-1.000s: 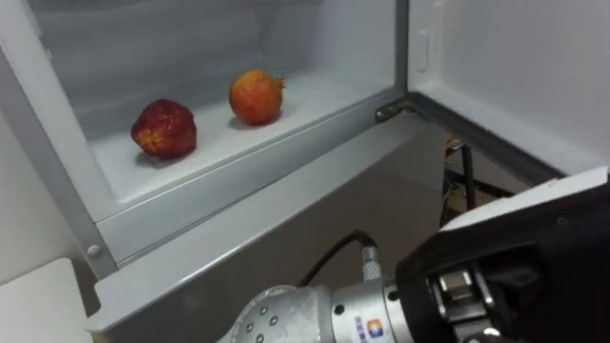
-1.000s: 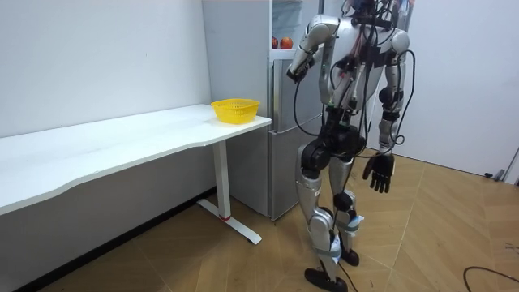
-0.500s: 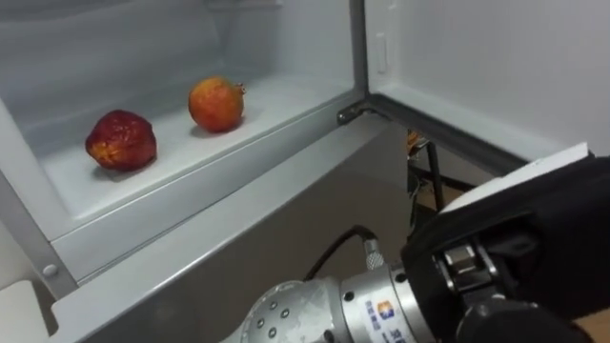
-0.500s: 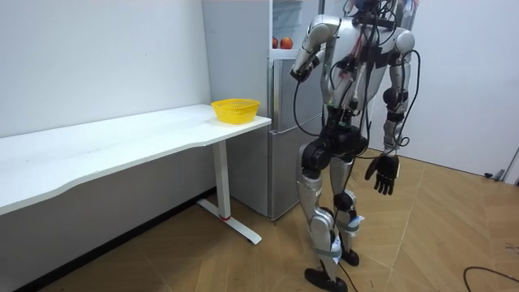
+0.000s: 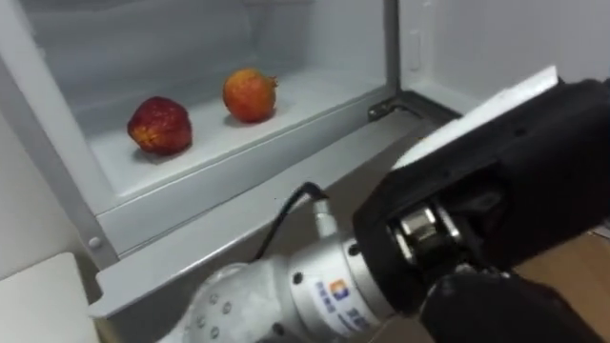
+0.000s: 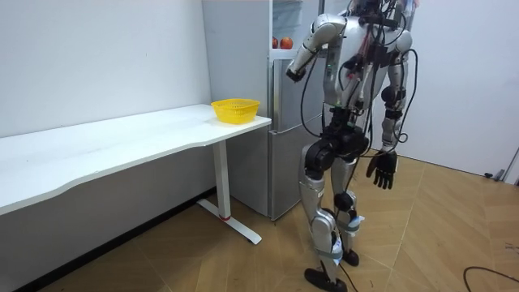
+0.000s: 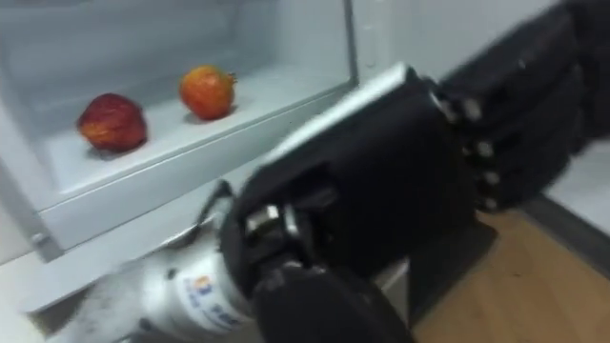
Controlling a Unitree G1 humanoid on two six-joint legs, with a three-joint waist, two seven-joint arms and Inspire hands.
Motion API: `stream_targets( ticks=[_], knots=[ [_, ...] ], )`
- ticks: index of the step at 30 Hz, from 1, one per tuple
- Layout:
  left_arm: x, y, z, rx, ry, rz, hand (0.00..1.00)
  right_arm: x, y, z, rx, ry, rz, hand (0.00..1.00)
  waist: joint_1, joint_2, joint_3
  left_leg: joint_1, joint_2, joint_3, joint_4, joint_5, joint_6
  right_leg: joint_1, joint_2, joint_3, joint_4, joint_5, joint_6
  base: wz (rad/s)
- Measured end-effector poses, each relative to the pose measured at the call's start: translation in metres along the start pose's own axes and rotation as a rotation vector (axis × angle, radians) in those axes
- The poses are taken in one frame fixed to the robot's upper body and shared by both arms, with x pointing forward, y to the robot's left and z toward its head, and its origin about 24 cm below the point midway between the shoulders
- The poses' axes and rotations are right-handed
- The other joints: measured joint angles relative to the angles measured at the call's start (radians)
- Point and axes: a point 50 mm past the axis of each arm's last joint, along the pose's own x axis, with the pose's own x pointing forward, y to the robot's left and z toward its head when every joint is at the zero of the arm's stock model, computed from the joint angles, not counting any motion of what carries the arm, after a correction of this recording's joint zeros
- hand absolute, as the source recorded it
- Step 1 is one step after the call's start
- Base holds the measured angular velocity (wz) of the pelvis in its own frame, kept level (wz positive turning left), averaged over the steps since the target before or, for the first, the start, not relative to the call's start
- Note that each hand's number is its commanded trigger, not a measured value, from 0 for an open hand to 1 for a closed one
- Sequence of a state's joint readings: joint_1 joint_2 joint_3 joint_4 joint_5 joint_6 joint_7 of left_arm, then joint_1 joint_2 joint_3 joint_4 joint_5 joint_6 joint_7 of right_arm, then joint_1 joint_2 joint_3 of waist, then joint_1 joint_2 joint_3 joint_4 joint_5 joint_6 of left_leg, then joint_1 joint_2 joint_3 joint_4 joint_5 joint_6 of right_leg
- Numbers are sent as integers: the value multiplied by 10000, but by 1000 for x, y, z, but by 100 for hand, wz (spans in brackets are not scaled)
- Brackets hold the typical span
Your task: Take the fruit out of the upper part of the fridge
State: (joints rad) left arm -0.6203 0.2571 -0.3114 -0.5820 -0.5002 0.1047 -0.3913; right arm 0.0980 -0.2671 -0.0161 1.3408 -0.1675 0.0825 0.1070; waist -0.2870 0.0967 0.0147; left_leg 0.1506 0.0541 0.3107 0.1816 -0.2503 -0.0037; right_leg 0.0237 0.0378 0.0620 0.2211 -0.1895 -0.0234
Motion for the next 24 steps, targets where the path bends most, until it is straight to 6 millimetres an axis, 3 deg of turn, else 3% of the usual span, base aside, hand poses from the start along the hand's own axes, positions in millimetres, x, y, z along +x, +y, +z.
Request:
stream_targets(
  ticks=[2, 3, 5, 7, 9, 10, 12, 14, 17, 24],
  knots=[
    [-16, 16, 15, 1365, 217, 1047, 0, 0, 2, -8, 138, 117, -75, 0, 596, -95, -36, -18, 7, -248, -6, 29, -45, 126, -25, -303, -7, 0, -18, 42],
    [-31, 27, 25, 2387, 438, 1923, 0, 0, 6, -18, 114, 343, -168, 0, 1073, -163, -118, -16, 24, -464, -4, 33, -52, 179, -23, -482, -17, -10, -40, 37],
    [-57, 42, 36, 3351, 763, 3413, 0, -1, 8, -27, 21, 473, -262, 0, 1558, -262, -191, -2, 27, -823, 15, 37, -58, 405, -37, -774, -195, -3, -72, 48],
    [-97, 52, 42, 4597, 1680, 5621, 0, -1, 13, -34, -84, 560, -326, 0, 2209, -371, -252, 136, 43, -1051, 23, 45, -72, 596, -55, -1082, -183, -16, -86, 39],
    [-121, 56, 45, 5165, 2377, 6948, 0, -1, 17, -34, -248, 488, -328, 0, 2461, -431, -261, 155, 25, -1274, 74, 44, -73, 789, -114, -1400, -246, -33, -78, 44],
    [-130, 58, 49, 5394, 2535, 7573, 0, -1, 20, -34, -238, 425, -319, 0, 2692, -569, -264, 121, -28, -1363, 71, 45, -75, 869, -178, -1584, -366, -93, -96, 47],
    [-140, 63, 59, 6024, 2522, 8375, 0, -1, 20, -32, -150, 366, -412, 0, 3052, -636, -227, 84, -81, -1615, 77, 45, -75, 897, -226, -1722, -379, -120, -98, 31],
    [-148, 67, 72, 6890, 2240, 9261, 0, -1, 19, -33, -286, 371, -544, 0, 3215, -608, -215, 70, -158, -1840, 79, 45, -75, 987, -327, -2012, -395, -153, -43, 36],
    [-159, 70, 95, 8066, 1445, 10339, 0, -1, 20, -34, -325, 268, -631, 0, 3702, -484, -205, 112, -230, -1931, 88, 45, -72, 1053, -395, -2049, -364, -182, 7, 9],
    [-204, 66, 107, 9092, 2223, 13044, 0, -2, 19, -31, -344, 203, -678, 0, 3785, -73, -171, -5, -425, -2328, 230, 72, -21, 1138, -594, -2423, -297, -297, 153, 18]
  ],
)
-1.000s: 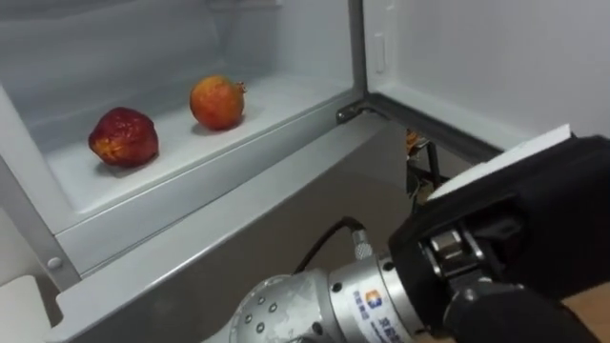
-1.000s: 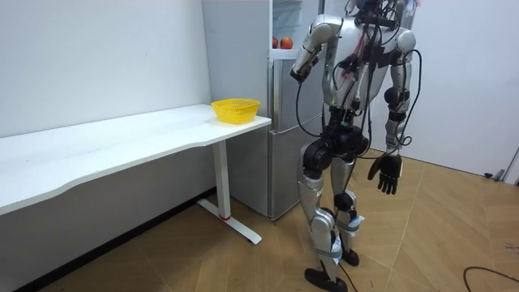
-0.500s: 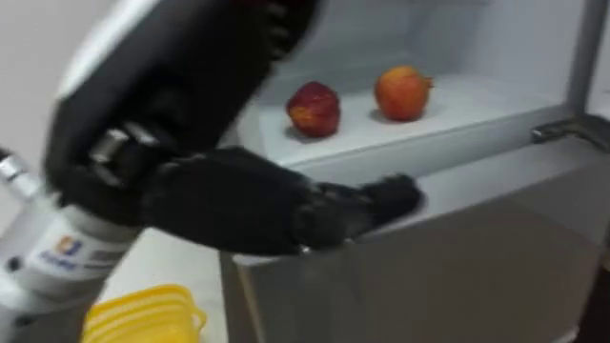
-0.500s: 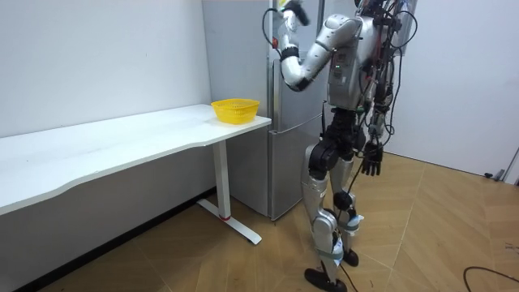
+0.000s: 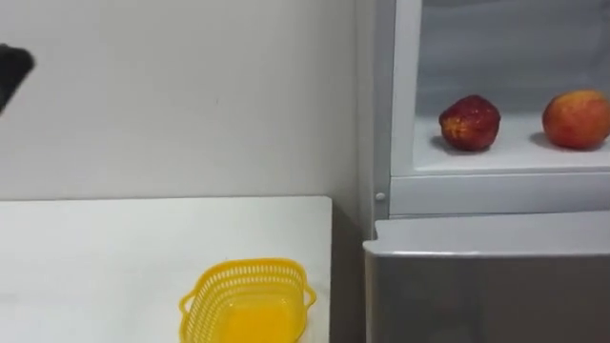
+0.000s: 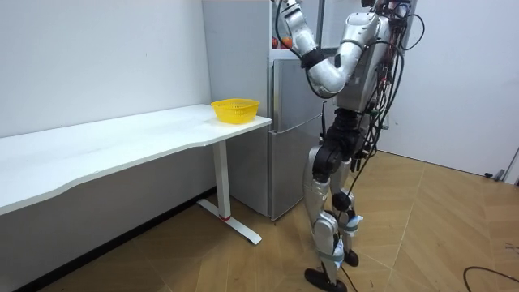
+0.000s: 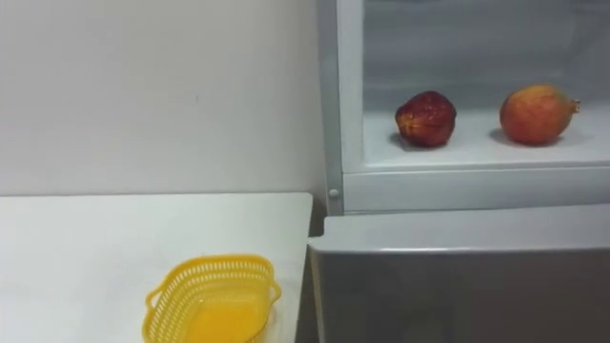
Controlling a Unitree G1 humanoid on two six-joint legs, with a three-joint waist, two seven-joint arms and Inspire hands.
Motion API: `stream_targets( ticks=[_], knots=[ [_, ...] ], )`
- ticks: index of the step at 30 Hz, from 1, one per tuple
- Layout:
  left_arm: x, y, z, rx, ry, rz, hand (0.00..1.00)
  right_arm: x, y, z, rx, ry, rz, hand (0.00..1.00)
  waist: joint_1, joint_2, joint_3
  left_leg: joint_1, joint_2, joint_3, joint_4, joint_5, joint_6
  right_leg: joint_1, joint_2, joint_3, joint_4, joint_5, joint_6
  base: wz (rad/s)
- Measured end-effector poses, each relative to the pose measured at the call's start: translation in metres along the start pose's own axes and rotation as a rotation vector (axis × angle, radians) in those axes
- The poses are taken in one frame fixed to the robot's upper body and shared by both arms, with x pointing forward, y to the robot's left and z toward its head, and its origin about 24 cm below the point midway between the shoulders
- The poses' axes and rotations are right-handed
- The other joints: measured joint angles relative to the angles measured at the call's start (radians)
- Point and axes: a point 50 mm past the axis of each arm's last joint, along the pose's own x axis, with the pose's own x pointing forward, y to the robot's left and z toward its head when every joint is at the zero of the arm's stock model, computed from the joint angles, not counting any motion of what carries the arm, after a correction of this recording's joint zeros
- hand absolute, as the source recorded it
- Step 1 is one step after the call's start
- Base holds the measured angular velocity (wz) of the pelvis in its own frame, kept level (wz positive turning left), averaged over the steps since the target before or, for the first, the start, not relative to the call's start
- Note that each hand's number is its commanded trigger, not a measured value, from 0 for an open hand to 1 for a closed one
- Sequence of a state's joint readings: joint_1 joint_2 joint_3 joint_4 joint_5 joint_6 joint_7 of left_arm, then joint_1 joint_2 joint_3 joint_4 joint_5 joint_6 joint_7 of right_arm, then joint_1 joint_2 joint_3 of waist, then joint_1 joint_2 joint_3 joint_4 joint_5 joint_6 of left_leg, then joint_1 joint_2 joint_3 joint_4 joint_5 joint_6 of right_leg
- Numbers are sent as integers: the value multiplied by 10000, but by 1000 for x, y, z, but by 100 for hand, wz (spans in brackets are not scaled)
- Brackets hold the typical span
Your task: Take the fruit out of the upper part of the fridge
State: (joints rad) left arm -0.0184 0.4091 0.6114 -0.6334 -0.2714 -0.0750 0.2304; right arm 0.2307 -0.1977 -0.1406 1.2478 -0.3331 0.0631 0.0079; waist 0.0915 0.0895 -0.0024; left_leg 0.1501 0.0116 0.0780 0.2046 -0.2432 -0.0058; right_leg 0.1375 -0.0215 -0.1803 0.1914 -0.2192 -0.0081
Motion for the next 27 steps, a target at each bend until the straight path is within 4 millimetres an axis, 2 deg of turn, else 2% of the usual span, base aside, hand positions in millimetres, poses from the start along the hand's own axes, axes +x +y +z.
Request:
stream_targets(
  ticks=[2, 5, 7, 8, 10, 11, 13, 14, 15, 16, 17, 19, 20, 21, 23, 25, 27],
  knots=[
    [-14, 13, -11, 115, 832, 331, 0, 0, -1, 1, 34, -16, -19, 0, -15, 72, 9, 13, -54, -18, 1, 28, 44, -62, -80, -26, 170, -88, 7, 6],
    [-58, 40, -48, 518, 3707, 1035, 0, -1, 2, -7, 88, 129, 66, 0, -37, 54, 8, 26, -122, -136, -9, 37, 57, -185, -182, -121, 537, -324, 1, 9],
    [-123, 73, -88, 663, 7274, 2834, 0, -1, 2, -11, 73, 344, 8, 0, -18, -13, -5, 45, -133, -172, -2, 37, 57, -228, -220, -158, 690, -440, -34, -2],
    [-145, 82, -97, 763, 8242, 3409, 0, -2, 3, -11, 90, 384, -3, 0, -19, -53, -5, 42, -130, -177, -4, 37, 56, -234, -218, -163, 700, -454, -41, 0],
    [-231, 111, -119, 1518, 11927, 5528, 0, -2, 7, -17, 102, 643, 132, 0, 39, -307, -55, 20, -102, -164, -19, 35, 54, -274, -195, -143, 695, -484, -78, 0],
    [-251, 116, -122, 1832, 12780, 5901, 0, -2, 8, -18, 110, 685, 189, 0, 50, -440, -65, 13, -95, -150, -22, 35, 54, -273, -182, -144, 679, -488, -85, 0],
    [-321, 128, -119, 2903, 15720, 6825, 0, -2, 9, -17, 205, 802, 318, 0, 112, -754, -78, 2, -70, -170, -40, 31, 47, -189, -137, -206, 549, -485, -90, 10],
    [-336, 129, -117, 3099, 16416, 6965, 0, -2, 9, -17, 244, 817, 313, 0, 107, -841, -80, 4, -64, -199, -31, 20, 31, -125, -130, -250, 471, -465, -83, 21],
    [-360, 126, -111, 3322, 17560, 7084, 0, -2, 7, -18, 422, 849, 269, 0, 87, -985, -57, -2, -64, -313, 3, -19, 23, -3, -122, -340, 347, -414, -66, 29],
    [-381, 122, -105, 3525, 18564, 7031, 0, -2, 5, -18, 559, 885, 182, 0, 97, -1010, -50, -8, -64, -398, 4, -67, 39, 108, -115, -427, 175, -359, -28, 25],
    [-393, 121, -100, 3636, 19059, 7075, 0, -2, 3, -18, 552, 909, 145, 0, 142, -995, -56, 4, -66, -386, -10, -75, 48, 134, -107, -415, 125, -337, -6, 12],
    [-427, 120, -80, 3919, 20728, 7250, 0, -2, 3, -16, 436, 914, 192, 0, 206, -856, -60, 195, -54, -362, -164, -121, 93, 257, -115, -308, 123, -314, 18, -11],
    [-434, 121, -74, 4046, 21140, 7258, 0, -2, 3, -15, 438, 921, 258, 0, 208, -812, -66, 233, -35, -340, -180, -135, 99, 287, -120, -282, 119, -314, 20, -17],
    [-446, 122, -62, 4357, 21969, 6948, 0, -2, 5, -16, 406, 966, 394, 0, 199, -767, -24, 336, -16, -231, -211, -158, 111, 357, -128, -214, 100, -312, 28, -14],
    [-460, 119, -50, 4784, 23166, 5760, 0, -2, 8, -18, 439, 1085, 481, 0, 82, -667, -35, 371, -25, -232, -217, -185, 119, 400, -140, -197, 110, -320, 43, -2],
    [-470, 115, -40, 5382, 24522, 3300, 0, -2, 15, -18, 471, 1255, 698, 0, -118, -594, -13, 384, -39, -170, -208, -182, 118, 391, -133, -164, 129, -326, 51, 0],
    [-472, 109, -42, 5445, 25023, 1578, 0, -2, 20, -17, 405, 1419, 973, 0, -186, -599, -16, 385, -24, -128, -201, -177, 110, 376, -123, -148, 137, -333, 40, -4]
  ],
)
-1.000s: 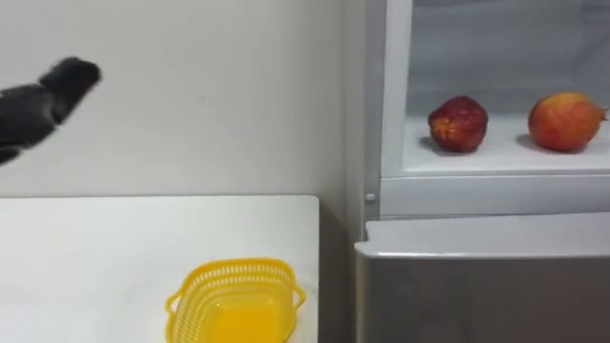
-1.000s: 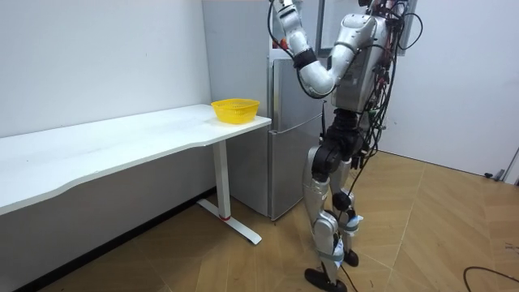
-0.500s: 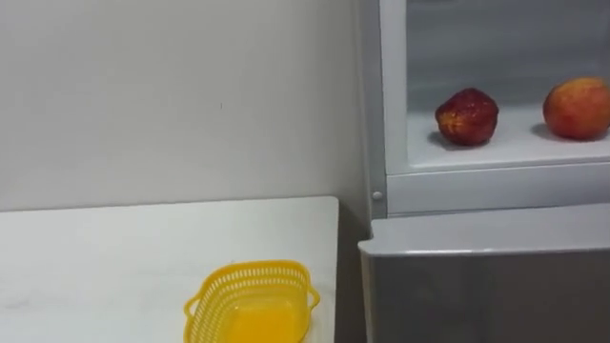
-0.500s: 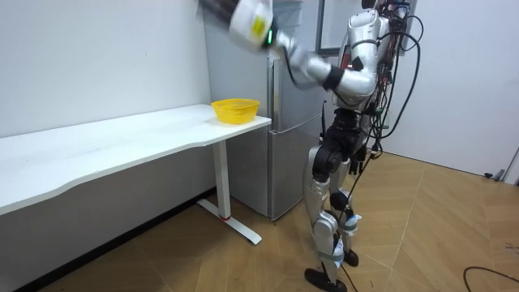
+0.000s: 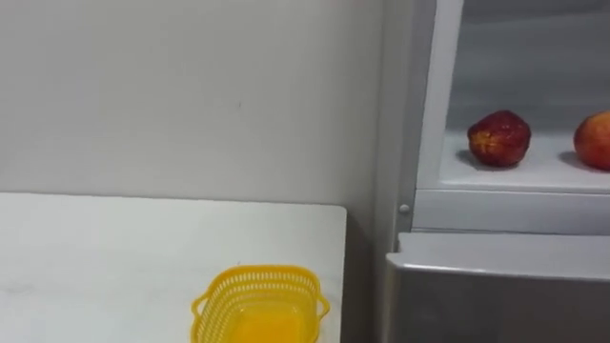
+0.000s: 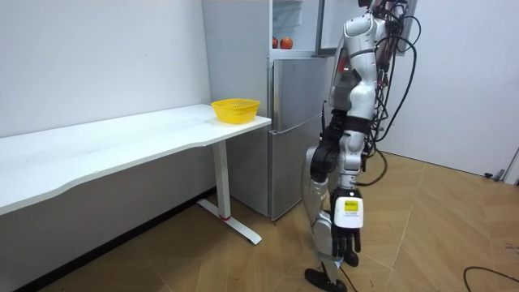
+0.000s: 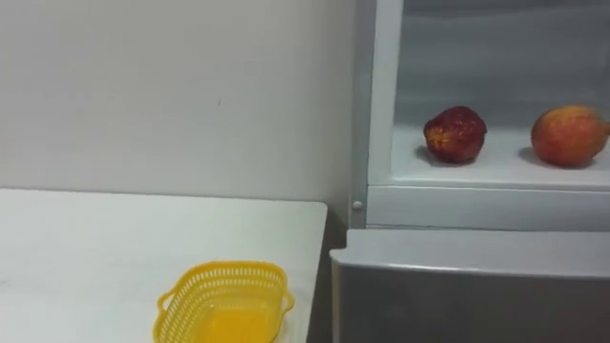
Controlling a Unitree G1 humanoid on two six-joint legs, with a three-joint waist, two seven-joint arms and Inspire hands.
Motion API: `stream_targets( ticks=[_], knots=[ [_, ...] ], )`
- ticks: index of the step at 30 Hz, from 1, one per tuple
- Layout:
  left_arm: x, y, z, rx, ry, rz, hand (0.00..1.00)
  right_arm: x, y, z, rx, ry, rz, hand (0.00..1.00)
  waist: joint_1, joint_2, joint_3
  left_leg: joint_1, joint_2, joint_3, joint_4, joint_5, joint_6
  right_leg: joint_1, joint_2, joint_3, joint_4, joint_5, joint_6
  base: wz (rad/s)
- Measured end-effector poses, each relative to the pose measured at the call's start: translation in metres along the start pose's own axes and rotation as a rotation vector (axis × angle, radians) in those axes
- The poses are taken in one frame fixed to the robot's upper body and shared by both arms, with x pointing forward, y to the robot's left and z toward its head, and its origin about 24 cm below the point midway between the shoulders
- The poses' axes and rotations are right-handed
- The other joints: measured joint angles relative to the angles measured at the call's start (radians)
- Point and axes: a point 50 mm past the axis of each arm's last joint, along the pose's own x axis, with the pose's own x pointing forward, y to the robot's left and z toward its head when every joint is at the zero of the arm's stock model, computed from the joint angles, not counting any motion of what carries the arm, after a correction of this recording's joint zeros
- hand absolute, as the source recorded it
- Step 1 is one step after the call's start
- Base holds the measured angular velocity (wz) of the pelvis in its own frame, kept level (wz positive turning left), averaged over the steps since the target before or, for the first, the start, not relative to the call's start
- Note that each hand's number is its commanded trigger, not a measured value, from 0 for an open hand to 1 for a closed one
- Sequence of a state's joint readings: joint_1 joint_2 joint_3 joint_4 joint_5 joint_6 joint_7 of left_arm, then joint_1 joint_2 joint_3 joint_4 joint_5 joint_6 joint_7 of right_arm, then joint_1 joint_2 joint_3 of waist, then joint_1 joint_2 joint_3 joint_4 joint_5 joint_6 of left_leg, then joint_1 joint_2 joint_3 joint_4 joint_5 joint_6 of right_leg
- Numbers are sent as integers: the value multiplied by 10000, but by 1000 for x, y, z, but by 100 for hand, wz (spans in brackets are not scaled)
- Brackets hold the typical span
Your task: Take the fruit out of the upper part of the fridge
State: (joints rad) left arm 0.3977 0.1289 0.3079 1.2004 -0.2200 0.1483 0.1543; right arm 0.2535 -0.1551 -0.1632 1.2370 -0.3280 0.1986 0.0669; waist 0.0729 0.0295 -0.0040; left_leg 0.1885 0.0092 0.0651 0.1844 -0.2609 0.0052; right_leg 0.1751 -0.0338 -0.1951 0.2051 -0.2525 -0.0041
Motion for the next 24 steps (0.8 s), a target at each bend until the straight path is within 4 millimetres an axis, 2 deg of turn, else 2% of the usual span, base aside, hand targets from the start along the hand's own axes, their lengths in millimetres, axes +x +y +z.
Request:
stream_targets(
  ticks=[1, 3, 5, 7, 10, 17, 18, 20, 22, 24],
  knots=[
    [0, -6, 3, 941, -65, -306, 0, 0, 2, -3, -148, 173, 78, 0, -132, -23, -2, -18, -2, 4, 28, 1, -1, -9, -2, 7, 2, -3, -4, 0],
    [-1, -16, 15, 2021, -327, -694, 0, 0, 3, -3, -335, 208, 86, 0, -173, -33, 1, -18, 4, 102, 64, 2, 0, -17, 1, 73, -3, -2, -5, -9],
    [-3, -25, 29, 2627, -656, -951, 0, 0, 5, -1, -573, 193, 123, 0, -232, -78, 2, -15, 4, 181, 105, 1, 0, -19, -1, 141, 6, -2, -4, -11],
    [-7, -37, 50, 3671, -1405, -1214, 0, 0, 9, 2, -715, 122, 222, 0, -413, -217, 2, -14, 5, 283, 136, 2, 0, -34, 5, 239, 11, -3, -3, -11],
    [-13, -52, 68, 5460, -2280, -1437, 0, 0, 9, 12, -966, -151, 134, 0, -467, -331, 35, -20, 5, 467, 142, 3, 2, -214, 73, 491, 135, -1, -2, -26],
    [-15, -59, 72, 7124, -2369, -1611, 0, -2, 12, 25, 14, -674, -203, 0, -772, -404, 37, -26, 2, 728, 110, 2, 2, -358, 87, 736, 161, 14, 25, -12],
    [-16, -60, 70, 7510, -2315, -1692, 0, -3, 11, 31, 190, -903, -310, 0, -914, -405, 37, -43, -2, 749, 120, 2, 3, -388, 79, 765, 177, 14, 25, -9],
    [-16, -63, 67, 8038, -2276, -1789, 0, -6, 6, 46, 456, -1564, -626, 0, -958, -390, 55, -66, 9, 867, 130, 3, 3, -540, 94, 852, 245, 16, 24, -21],
    [-17, -66, 66, 8252, -2316, -1905, 0, -15, -3, 70, 1439, -2831, -1135, 0, -1016, -375, 73, -97, 26, 1009, 146, 2, 3, -670, 129, 1054, 334, 20, 21, -26],
    [-17, -66, 67, 8267, -2365, -1931, 0, -22, -5, 85, 2274, -3808, -1273, 0, -1080, -377, 73, -98, 54, 1069, 145, 2, 2, -685, 168, 1120, 311, 49, 5, -11]
  ],
)
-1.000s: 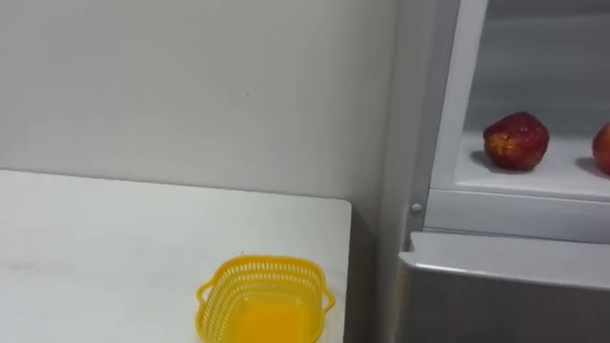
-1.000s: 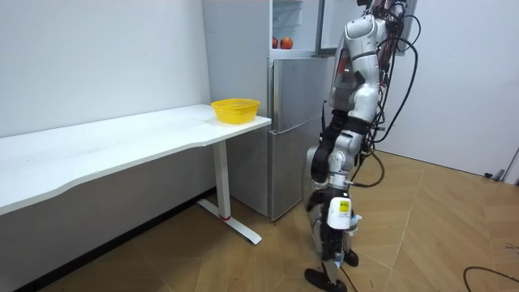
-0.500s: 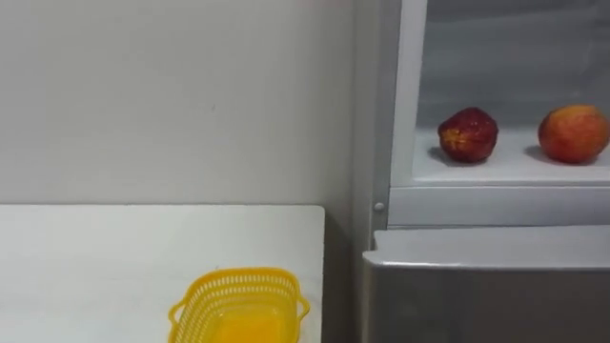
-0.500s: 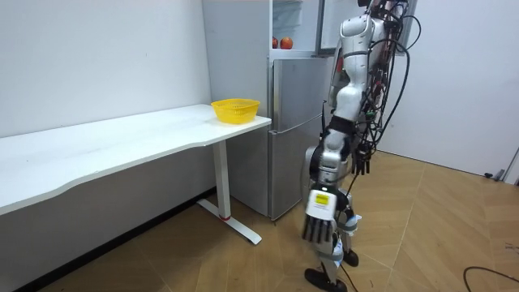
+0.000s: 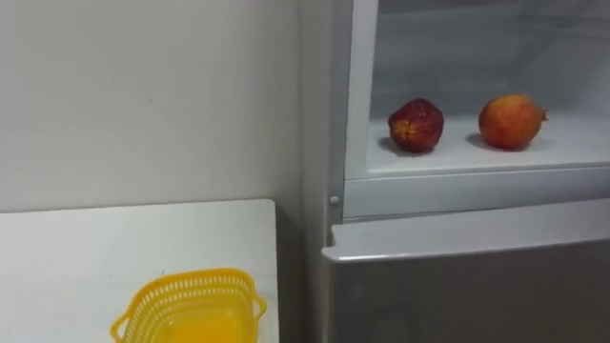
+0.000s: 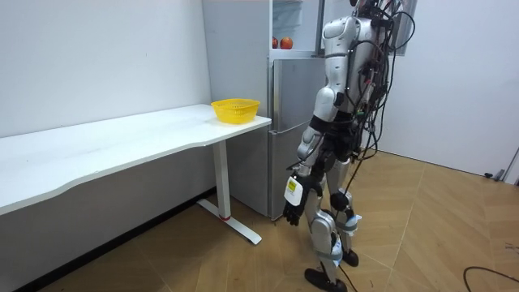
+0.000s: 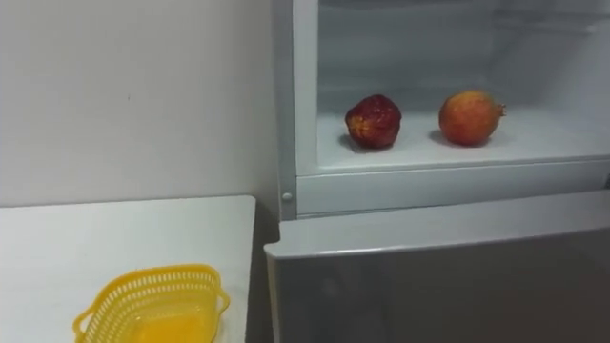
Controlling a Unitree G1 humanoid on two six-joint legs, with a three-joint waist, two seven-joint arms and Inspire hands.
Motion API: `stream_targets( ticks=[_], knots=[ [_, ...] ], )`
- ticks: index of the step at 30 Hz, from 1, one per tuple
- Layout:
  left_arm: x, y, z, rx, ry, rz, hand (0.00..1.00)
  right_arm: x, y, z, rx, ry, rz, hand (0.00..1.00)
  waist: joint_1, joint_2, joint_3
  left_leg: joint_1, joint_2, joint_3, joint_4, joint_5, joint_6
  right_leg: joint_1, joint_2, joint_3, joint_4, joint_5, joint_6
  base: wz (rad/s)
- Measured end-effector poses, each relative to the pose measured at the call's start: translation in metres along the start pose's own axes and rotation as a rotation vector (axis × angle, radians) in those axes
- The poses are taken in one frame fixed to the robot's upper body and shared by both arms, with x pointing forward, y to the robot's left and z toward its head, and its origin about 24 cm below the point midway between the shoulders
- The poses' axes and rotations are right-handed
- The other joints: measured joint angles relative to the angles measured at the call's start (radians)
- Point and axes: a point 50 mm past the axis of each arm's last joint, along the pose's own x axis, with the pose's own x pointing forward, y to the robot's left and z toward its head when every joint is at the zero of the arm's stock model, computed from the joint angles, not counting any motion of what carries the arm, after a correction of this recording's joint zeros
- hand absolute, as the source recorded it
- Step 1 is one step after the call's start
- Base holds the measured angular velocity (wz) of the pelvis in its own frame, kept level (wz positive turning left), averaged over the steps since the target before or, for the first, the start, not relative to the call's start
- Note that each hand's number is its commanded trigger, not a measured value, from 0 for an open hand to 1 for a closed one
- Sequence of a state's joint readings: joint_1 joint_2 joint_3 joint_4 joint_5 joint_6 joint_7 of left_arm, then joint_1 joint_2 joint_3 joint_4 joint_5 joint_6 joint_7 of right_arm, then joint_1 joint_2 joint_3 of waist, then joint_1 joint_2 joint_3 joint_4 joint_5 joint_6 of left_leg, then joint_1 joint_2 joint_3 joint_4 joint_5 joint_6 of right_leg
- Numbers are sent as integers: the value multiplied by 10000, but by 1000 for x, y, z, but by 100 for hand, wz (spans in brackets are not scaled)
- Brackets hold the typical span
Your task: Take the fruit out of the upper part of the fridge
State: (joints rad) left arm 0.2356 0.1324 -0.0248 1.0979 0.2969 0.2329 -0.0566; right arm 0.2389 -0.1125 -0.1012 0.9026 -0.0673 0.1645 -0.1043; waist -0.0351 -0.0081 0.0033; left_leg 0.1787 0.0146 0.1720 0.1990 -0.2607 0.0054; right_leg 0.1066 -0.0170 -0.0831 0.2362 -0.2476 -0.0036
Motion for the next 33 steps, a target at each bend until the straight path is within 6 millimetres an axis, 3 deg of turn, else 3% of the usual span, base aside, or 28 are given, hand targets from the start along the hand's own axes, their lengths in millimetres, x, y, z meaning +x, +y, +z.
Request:
stream_targets(
  ticks=[5, 7, 11, 16, 20, 25, 28, 33],
  knots=[
    [-2, 1, 4, 18, -603, 178, 0, -13, 10, 32, 1289, -2169, 22, 0, -214, 30, -10, -101, 76, 147, -1, -1, -2, -7, 63, 2, -180, 88, -35, -2],
    [-4, 0, 5, 77, -900, 245, 0, -23, 5, 45, 1502, -3140, -225, 0, -351, 19, -42, -195, 77, 168, 8, -1, -2, -155, 62, 17, -135, 87, -35, 0],
    [-5, 2, 3, 88, -1133, 367, 0, -41, -5, 78, 2214, -5027, -682, 0, -522, 100, -23, -258, 90, 220, 0, -1, -2, -251, 100, 120, -115, 100, -35, -6],
    [-6, 1, 3, 235, -1581, 455, 0, -77, -20, 122, 2741, -7938, -1387, 0, -730, 243, -64, -286, 114, 422, -9, 0, -2, -378, 141, 311, -116, 123, -57, -11],
    [-7, 4, 3, 334, -1819, 525, 0, -102, -29, 145, 3032, -9455, -1712, 0, -728, 260, -77, -376, 139, 456, -15, 0, -2, -552, 175, 385, 44, 143, -73, -8],
    [-6, 7, 7, 500, -1972, 526, 0, -154, -45, 183, 3645, -12452, -2356, 0, -689, 235, -76, -457, 155, 555, -15, 0, -2, -708, 223, 506, 204, 161, -98, -9],
    [-6, 8, 10, 984, -2067, 470, 0, -182, -51, 200, 3967, -14069, -2587, 0, -681, 228, -64, -440, 185, 679, -22, 0, -2, -677, 239, 506, 172, 221, -103, 0],
    [-5, 8, 13, 1235, -2156, 468, 0, -205, -54, 213, 3680, -15453, -3093, 0, -620, 225, -41, -428, 214, 763, -49, 1, -3, -726, 262, 495, 138, 295, -98, -1]
  ],
)
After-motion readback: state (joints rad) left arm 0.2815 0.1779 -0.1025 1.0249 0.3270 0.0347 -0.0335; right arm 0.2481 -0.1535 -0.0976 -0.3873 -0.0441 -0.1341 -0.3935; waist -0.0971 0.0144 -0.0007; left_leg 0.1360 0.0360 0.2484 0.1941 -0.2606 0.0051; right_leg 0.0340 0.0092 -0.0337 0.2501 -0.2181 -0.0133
